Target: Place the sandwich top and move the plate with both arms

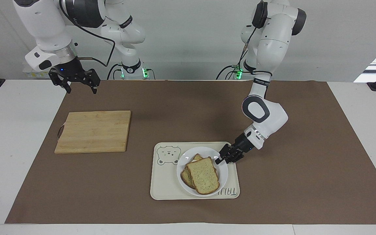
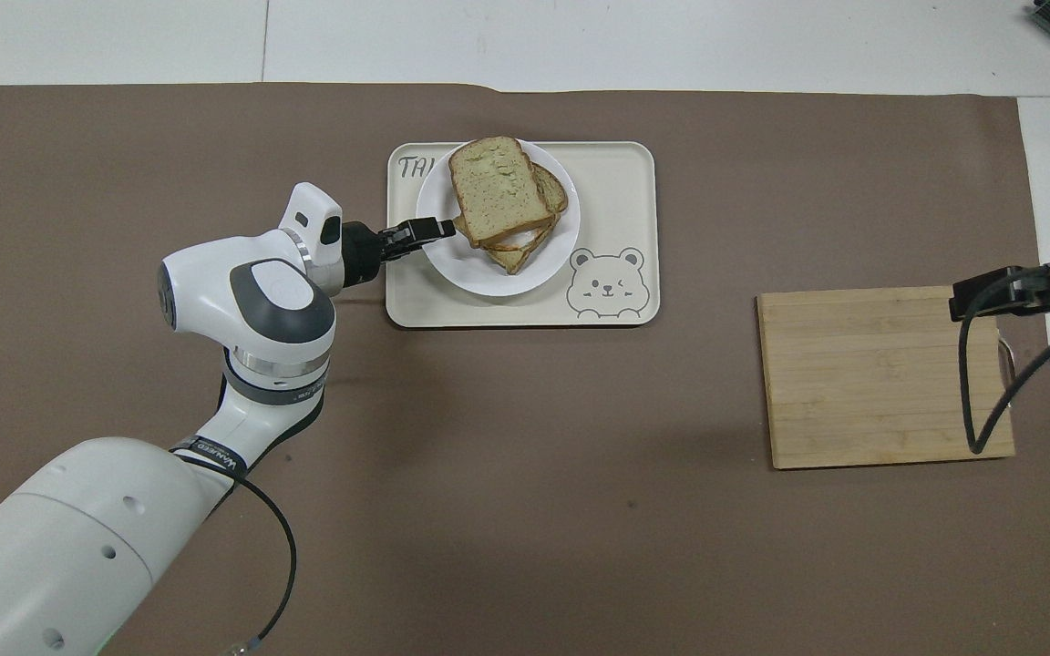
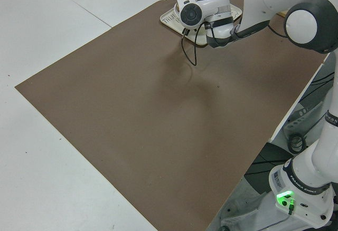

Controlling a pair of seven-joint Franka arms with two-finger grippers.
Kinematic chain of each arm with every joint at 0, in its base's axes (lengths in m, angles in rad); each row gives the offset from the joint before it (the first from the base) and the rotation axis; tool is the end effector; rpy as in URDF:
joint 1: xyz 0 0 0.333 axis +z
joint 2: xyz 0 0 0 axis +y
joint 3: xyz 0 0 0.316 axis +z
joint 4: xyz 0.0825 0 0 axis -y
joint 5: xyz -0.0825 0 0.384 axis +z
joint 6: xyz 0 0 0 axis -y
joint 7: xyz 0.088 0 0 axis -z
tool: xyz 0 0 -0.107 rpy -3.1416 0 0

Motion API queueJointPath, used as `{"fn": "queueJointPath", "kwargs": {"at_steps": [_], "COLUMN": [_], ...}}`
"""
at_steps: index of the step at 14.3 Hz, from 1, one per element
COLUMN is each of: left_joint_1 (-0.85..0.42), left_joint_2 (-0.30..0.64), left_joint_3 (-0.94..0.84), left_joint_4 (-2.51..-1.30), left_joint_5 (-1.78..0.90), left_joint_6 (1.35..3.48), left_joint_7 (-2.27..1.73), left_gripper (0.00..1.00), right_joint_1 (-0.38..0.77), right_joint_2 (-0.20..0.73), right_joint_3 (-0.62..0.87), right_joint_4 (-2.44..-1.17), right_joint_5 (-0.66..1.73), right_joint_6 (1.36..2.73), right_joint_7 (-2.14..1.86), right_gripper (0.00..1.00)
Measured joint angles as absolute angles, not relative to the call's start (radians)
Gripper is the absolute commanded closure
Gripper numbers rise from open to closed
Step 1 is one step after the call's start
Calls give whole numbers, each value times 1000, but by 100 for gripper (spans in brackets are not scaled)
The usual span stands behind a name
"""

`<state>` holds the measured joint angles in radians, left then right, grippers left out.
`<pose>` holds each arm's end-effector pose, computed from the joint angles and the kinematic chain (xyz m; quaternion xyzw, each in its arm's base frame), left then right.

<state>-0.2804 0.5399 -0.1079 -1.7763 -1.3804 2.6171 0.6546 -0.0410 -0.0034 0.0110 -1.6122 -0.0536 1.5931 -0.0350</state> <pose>0.6353 -0.2284 0.2728 0.8995 0.0660 0.1606 0.4009 0.5542 -0.0222 0.6089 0.9996 0.0033 -0.0087 0.0265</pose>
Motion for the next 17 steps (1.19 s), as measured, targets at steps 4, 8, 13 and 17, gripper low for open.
{"fn": "queueJointPath", "kwargs": {"at_steps": [4,8,13,17], "left_joint_1": [-280,-279,-278,-276], "left_joint_2": [505,419,355,327], "left_joint_3": [-49,26,187,310], "left_joint_4": [-1751,-1750,-1711,-1565], "left_joint_5": [-1214,-1077,-859,-521], "left_joint_6": [2624,2618,2424,2151], "left_joint_7": [655,654,648,568], "left_gripper": [0,0,0,0], "right_joint_1": [-41,-41,-41,-41], "right_joint_2": [-3,-3,-3,-3], "right_joint_3": [11,11,11,11], "right_joint_4": [-1612,-1612,-1612,-1612], "right_joint_5": [-54,-54,-54,-54], "right_joint_6": [1593,1593,1593,1593], "right_joint_7": [-35,-35,-35,-35], "right_gripper": [0,0,0,0]}}
